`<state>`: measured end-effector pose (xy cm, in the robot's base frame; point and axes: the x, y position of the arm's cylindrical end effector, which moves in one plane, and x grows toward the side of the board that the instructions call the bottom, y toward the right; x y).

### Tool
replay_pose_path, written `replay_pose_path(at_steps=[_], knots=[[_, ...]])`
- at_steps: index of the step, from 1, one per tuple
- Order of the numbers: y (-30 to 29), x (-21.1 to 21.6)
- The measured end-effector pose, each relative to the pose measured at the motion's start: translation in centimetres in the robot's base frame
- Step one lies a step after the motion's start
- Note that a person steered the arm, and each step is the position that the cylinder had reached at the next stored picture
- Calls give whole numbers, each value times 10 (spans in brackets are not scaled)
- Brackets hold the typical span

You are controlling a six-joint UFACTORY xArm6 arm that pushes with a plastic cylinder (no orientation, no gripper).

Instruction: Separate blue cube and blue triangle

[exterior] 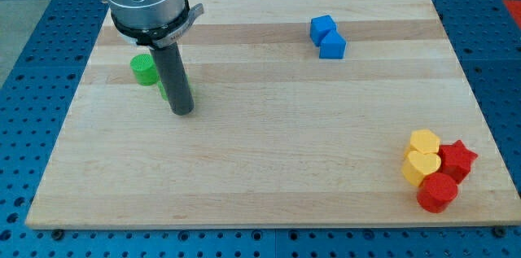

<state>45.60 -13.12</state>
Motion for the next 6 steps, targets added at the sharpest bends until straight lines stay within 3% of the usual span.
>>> replay_pose_path(at_steps=[2,3,6], knots=[[30,0],[133,0],[197,0]])
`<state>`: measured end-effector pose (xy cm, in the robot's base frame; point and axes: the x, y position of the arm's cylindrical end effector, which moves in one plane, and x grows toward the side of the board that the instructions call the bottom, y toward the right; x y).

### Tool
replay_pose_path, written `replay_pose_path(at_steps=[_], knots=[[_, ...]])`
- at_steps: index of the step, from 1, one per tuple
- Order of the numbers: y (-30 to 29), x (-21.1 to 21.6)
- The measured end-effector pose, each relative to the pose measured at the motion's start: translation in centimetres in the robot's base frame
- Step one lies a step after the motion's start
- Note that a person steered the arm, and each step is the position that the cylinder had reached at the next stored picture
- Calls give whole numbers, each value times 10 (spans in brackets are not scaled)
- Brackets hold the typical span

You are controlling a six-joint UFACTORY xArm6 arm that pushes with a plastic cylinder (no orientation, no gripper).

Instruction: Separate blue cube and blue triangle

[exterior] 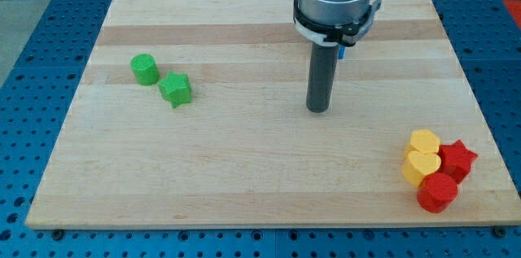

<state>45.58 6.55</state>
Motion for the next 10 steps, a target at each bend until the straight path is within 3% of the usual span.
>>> replay_pose_path(at_steps=[1,2,3,4,6,7,8,10], knots=[[20,-3],[102,-19],[109,-21],[105,-105],[51,-180],[50,-171],[20,-137],[-72,-82]])
